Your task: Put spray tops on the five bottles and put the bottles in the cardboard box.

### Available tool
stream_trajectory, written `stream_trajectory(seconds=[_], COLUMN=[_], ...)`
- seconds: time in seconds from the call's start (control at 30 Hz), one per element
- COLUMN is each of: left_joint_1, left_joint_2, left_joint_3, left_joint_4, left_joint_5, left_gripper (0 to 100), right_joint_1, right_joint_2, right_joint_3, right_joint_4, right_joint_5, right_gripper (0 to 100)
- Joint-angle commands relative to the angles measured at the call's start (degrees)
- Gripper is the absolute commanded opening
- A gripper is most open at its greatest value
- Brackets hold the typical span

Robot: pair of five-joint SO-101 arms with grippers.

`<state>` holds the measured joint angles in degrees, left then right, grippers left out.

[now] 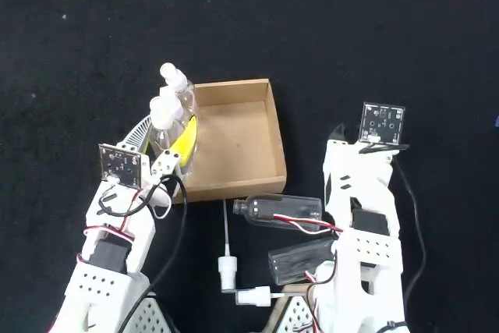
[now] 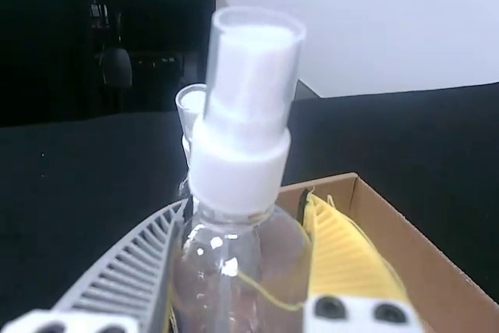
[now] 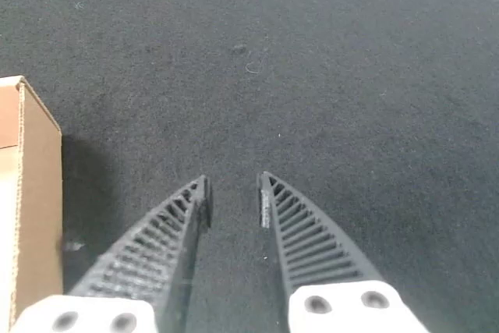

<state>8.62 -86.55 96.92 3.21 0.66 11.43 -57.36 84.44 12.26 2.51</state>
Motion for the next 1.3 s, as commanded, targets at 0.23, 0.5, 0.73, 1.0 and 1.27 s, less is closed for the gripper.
stream_trajectory(seconds=[0.23,0.5,0.73,1.0,1.27], left_joint_1=[2.95,3.03,3.03,3.03,3.03], left_joint_2=[-0.26,-0.09,-0.09,0.35,0.44], left_joint_3=[0.92,0.92,0.92,0.92,0.92], left_joint_4=[4.92,5.10,5.10,5.10,5.27], left_joint_5=[0.44,0.09,0.09,0.18,0.53], left_gripper=[6,7,7,7,7], right_joint_1=[-0.88,-0.88,-0.88,-0.88,-0.88], right_joint_2=[0.48,0.48,0.48,0.48,0.48], right_joint_3=[-0.22,-0.22,-0.22,-0.22,-0.22], right_joint_4=[-1.93,-1.93,-1.93,-1.93,-1.93], right_joint_5=[-0.18,-0.18,-0.18,-0.18,-0.18], right_gripper=[8.5,8.5,8.5,8.5,8.5])
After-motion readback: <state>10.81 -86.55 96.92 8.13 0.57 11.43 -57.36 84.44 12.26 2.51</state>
